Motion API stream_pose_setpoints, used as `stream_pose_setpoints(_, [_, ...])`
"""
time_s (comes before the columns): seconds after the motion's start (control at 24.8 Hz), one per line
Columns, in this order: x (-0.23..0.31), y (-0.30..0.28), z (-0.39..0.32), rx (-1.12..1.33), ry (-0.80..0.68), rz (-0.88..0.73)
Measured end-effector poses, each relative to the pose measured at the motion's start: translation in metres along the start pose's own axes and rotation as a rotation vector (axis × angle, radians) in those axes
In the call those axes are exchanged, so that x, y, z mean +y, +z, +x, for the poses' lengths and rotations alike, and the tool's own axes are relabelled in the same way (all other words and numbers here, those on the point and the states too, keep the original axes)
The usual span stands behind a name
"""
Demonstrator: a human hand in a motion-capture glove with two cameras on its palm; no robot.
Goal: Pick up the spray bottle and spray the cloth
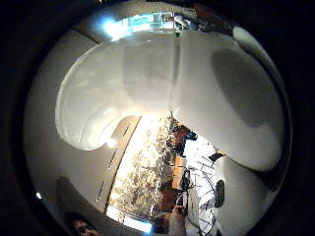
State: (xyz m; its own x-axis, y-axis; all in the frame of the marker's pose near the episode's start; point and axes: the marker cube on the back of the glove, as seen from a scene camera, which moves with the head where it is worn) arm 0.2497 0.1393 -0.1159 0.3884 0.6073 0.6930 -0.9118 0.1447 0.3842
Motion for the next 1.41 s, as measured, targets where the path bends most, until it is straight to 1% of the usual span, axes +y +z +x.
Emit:
stream_pose_setpoints(0.32, [0.001, 0.000, -0.002, -0.015, -0.043, 0.048])
stream_pose_setpoints(0.44, [0.003, -0.001, -0.004, -0.006, -0.077, 0.032])
stream_pose_setpoints(0.56, [0.009, -0.005, -0.008, 0.016, -0.128, -0.020])
stream_pose_setpoints(0.81, [0.026, -0.009, -0.037, 0.029, -0.251, -0.188])
stream_pose_setpoints(0.97, [0.036, -0.007, -0.063, 0.044, -0.299, -0.328])
stream_pose_setpoints(1.17, [0.045, 0.002, -0.085, 0.091, -0.300, -0.528])
stream_pose_setpoints(1.29, [0.046, 0.013, -0.092, 0.147, -0.269, -0.679])
stream_pose_setpoints(1.41, [0.045, 0.023, -0.097, 0.174, -0.237, -0.774])
